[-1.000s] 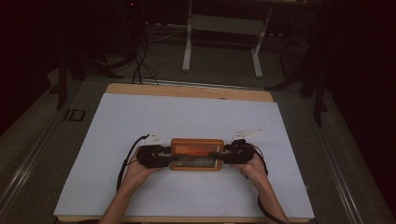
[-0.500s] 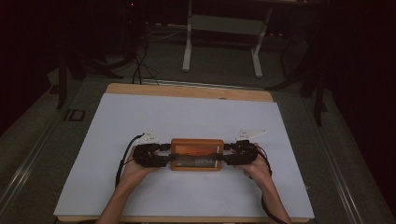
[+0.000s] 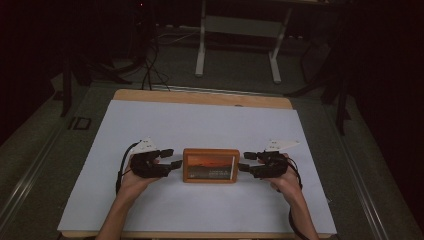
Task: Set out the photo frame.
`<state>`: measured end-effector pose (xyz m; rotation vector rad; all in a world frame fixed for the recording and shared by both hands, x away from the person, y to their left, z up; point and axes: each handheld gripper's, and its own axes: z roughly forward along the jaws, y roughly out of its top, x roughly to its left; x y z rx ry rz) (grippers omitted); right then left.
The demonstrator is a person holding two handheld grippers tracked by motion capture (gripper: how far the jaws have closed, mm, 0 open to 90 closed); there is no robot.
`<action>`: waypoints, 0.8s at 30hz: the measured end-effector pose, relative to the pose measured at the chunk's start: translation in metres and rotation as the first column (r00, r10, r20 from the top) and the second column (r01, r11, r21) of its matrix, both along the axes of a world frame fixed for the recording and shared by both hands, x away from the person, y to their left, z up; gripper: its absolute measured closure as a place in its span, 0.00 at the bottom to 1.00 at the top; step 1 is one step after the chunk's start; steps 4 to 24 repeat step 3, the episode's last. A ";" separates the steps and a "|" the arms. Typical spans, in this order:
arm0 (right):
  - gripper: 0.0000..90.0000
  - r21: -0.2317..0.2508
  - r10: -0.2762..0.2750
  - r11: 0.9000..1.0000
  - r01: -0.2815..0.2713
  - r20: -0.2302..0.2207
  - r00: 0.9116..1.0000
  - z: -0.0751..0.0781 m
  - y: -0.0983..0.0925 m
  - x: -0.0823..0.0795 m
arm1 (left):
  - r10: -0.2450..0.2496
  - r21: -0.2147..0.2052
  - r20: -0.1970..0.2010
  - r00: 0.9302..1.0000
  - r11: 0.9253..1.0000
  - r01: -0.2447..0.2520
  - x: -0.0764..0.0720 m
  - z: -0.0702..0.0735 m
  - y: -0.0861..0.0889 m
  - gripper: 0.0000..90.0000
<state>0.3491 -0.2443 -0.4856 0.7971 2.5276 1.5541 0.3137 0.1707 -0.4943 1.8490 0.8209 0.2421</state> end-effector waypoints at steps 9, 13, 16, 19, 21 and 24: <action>0.44 0.004 -0.002 1.000 0.002 0.004 1.000 0.002 -0.011 -0.001 | 0.043 0.025 -0.013 0.999 0.999 -0.042 0.002 -0.001 0.013 0.44; 0.44 0.004 -0.002 1.000 0.002 0.004 1.000 0.002 -0.011 -0.001 | 0.043 0.025 -0.013 0.999 0.999 -0.042 0.002 -0.001 0.013 0.44; 0.44 0.004 -0.002 1.000 0.002 0.004 1.000 0.002 -0.011 -0.001 | 0.043 0.025 -0.013 0.999 0.999 -0.042 0.002 -0.001 0.013 0.44; 0.44 0.004 -0.002 1.000 0.002 0.004 1.000 0.002 -0.011 -0.001 | 0.043 0.025 -0.013 0.999 0.999 -0.042 0.002 -0.001 0.013 0.44; 0.44 0.004 -0.002 1.000 0.002 0.004 1.000 0.002 -0.011 -0.001 | 0.043 0.025 -0.013 0.999 0.999 -0.042 0.002 -0.001 0.013 0.44; 0.44 0.004 -0.002 1.000 0.002 0.004 1.000 0.002 -0.011 -0.001 | 0.043 0.025 -0.013 0.999 0.999 -0.042 0.002 -0.001 0.013 0.44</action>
